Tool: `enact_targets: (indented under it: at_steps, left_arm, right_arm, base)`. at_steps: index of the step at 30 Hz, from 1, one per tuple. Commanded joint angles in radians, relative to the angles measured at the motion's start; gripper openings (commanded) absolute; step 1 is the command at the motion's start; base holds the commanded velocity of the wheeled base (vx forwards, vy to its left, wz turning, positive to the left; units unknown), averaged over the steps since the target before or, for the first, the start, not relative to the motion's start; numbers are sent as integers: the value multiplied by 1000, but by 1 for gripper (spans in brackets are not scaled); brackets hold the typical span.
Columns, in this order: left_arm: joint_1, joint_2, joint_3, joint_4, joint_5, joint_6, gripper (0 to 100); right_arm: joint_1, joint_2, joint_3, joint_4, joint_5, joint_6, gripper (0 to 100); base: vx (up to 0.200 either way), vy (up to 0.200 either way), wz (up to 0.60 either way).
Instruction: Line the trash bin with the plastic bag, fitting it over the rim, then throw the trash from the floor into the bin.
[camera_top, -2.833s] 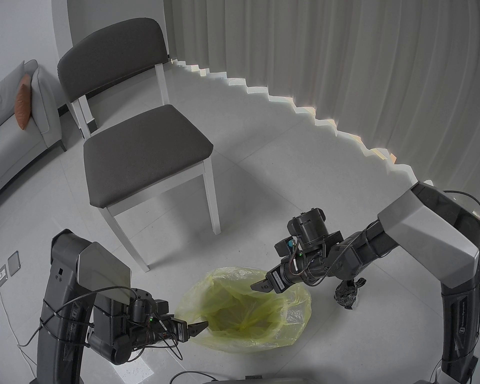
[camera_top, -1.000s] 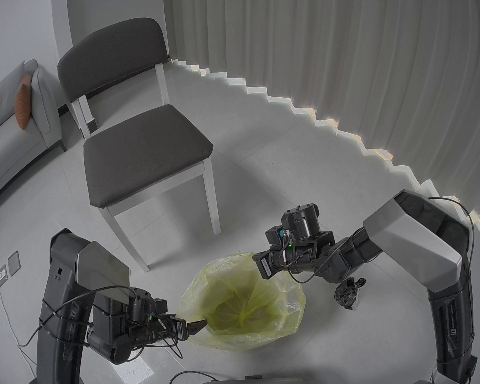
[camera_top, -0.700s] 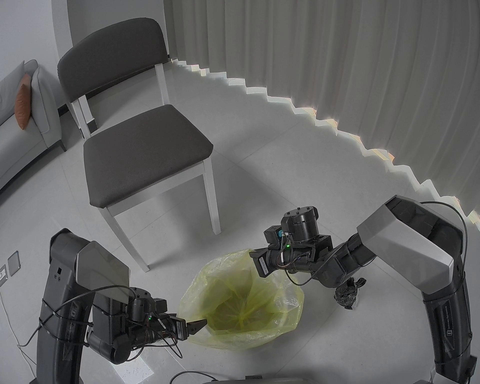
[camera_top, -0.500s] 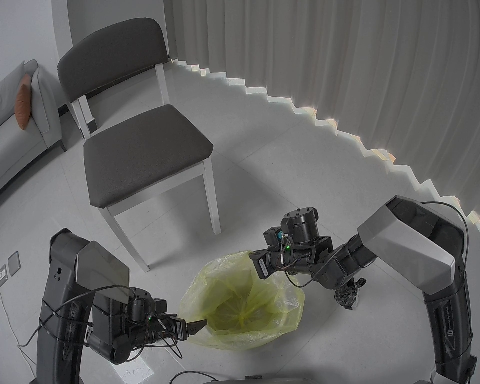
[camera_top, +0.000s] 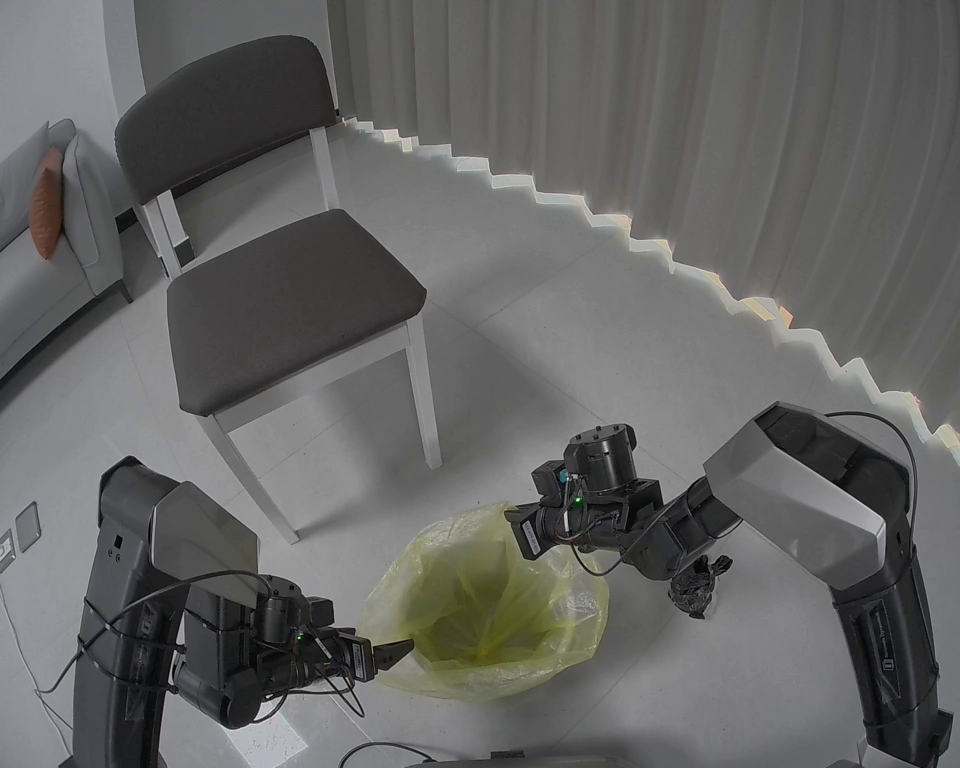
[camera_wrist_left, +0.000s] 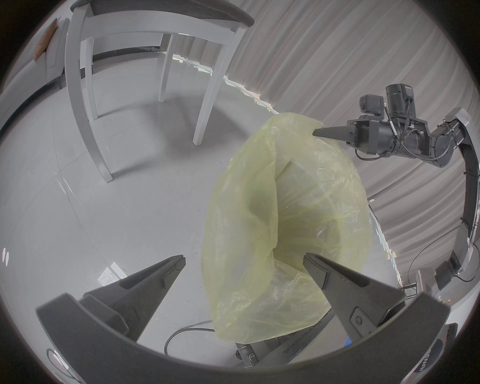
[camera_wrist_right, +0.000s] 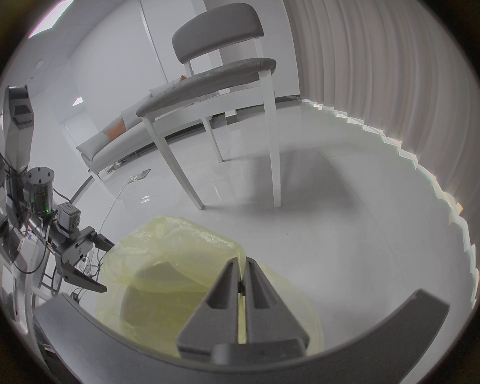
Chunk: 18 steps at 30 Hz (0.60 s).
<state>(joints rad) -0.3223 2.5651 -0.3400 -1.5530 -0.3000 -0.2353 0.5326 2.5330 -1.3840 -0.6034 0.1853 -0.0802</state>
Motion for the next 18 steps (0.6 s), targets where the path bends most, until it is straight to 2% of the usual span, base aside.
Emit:
enact_targets:
  at_steps: [1,10,18]
  left_arm:
    - [0,0,1,-18,1,-1,100]
    - [-1,1,1,-18,-1,1,100]
    - [0,1,3,-18,-1,1,100]
  right_arm:
    - [-5,13,-1,-4,0,-1,0]
    - [1,18,-4,-26,0,-3,0]
    - [-29,69,-6,-33,2,-1,0]
  base:
    - [0,0,0]
    - [0,0,0]
    - [0,0,0]
